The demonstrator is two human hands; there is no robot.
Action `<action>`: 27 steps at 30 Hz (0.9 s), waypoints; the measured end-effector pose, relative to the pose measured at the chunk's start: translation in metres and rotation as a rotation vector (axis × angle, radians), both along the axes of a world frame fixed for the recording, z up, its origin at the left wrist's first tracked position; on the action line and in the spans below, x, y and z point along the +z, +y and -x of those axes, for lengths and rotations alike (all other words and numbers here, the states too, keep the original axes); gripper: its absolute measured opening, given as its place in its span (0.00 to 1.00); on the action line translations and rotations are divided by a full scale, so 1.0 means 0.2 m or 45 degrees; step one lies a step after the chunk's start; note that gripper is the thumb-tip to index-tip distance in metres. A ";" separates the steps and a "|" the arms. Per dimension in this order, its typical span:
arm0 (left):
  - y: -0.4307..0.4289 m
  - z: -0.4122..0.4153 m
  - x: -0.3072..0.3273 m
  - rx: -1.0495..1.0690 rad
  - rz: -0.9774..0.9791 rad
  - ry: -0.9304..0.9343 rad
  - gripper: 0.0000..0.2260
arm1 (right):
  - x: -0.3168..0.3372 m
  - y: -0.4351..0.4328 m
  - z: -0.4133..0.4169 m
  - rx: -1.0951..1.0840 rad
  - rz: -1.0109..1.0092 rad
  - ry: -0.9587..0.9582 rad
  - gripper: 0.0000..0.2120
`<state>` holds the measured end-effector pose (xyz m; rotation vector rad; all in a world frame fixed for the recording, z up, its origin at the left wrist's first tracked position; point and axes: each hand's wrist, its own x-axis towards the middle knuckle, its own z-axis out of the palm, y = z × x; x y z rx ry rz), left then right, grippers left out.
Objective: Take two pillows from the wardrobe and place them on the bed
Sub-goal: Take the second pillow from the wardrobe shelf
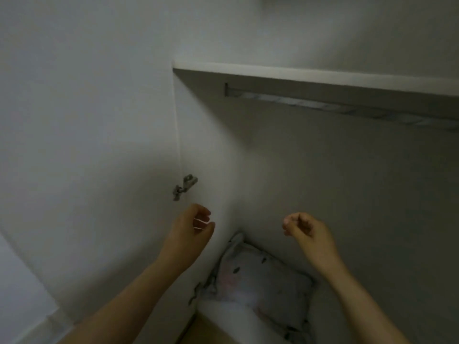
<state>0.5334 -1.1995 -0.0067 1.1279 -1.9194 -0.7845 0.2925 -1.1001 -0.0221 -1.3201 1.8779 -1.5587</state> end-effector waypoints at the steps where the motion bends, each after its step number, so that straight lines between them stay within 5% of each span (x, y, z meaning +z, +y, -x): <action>1: -0.05 0.07 -0.05 -0.045 -0.044 -0.006 0.05 | -0.04 0.01 0.06 -0.058 -0.029 0.011 0.07; 15: -0.64 0.62 -0.85 -0.587 -0.339 -0.341 0.05 | -0.73 -0.11 0.25 -0.476 -0.601 0.038 0.01; 27: -0.78 0.77 -1.75 -0.766 -0.283 -0.616 0.10 | -1.62 -0.24 0.41 -0.349 -0.856 0.015 0.19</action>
